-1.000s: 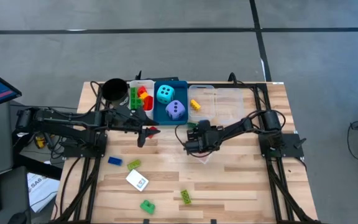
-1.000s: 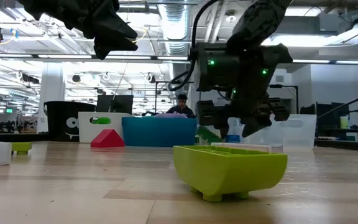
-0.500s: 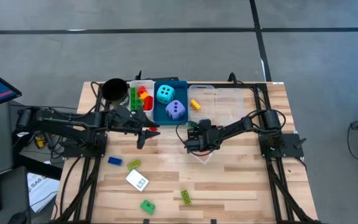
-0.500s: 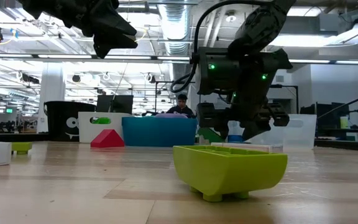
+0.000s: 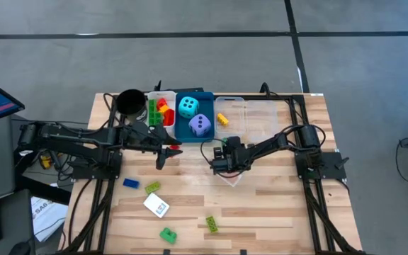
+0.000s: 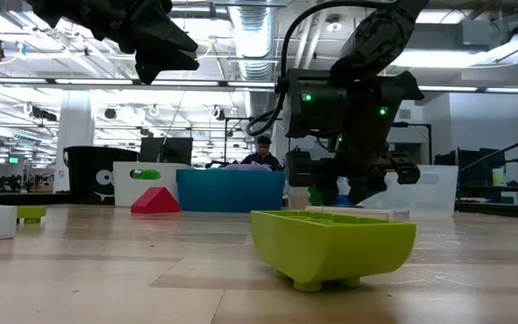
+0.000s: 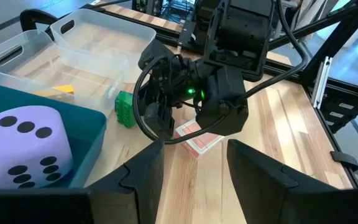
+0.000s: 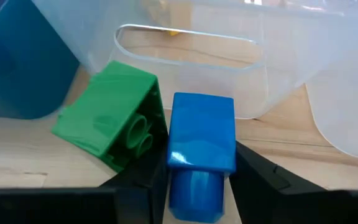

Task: Pick & Place Toys
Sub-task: Put the large blue game piece into the white bin

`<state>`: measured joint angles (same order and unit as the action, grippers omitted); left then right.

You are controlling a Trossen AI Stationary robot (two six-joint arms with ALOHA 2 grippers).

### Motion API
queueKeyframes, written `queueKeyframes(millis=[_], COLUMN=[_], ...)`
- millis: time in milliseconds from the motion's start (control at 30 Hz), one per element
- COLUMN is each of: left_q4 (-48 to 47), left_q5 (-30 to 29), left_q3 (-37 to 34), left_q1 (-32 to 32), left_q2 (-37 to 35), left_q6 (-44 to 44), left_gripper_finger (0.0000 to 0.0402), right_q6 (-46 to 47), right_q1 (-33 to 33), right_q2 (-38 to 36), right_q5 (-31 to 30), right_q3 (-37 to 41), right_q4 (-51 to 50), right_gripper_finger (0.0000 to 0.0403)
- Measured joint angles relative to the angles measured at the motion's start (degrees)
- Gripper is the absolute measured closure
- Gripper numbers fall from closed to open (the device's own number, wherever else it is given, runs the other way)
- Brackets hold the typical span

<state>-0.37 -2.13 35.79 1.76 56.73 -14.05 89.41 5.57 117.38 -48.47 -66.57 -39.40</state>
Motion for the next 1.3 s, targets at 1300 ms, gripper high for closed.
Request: queueKeyframes(millis=[1300], left_q4=[0.02], left_q5=[0.0], left_q3=[0.0], left_q1=[-0.91], left_q2=[0.0], left_q6=[-1.59], left_gripper_finger=[0.0234], right_q6=[0.58], right_q1=[13.51], right_q2=[0.04], right_q5=[-19.02], right_q3=[-27.31], right_q4=[-31.9], right_gripper_finger=[0.027])
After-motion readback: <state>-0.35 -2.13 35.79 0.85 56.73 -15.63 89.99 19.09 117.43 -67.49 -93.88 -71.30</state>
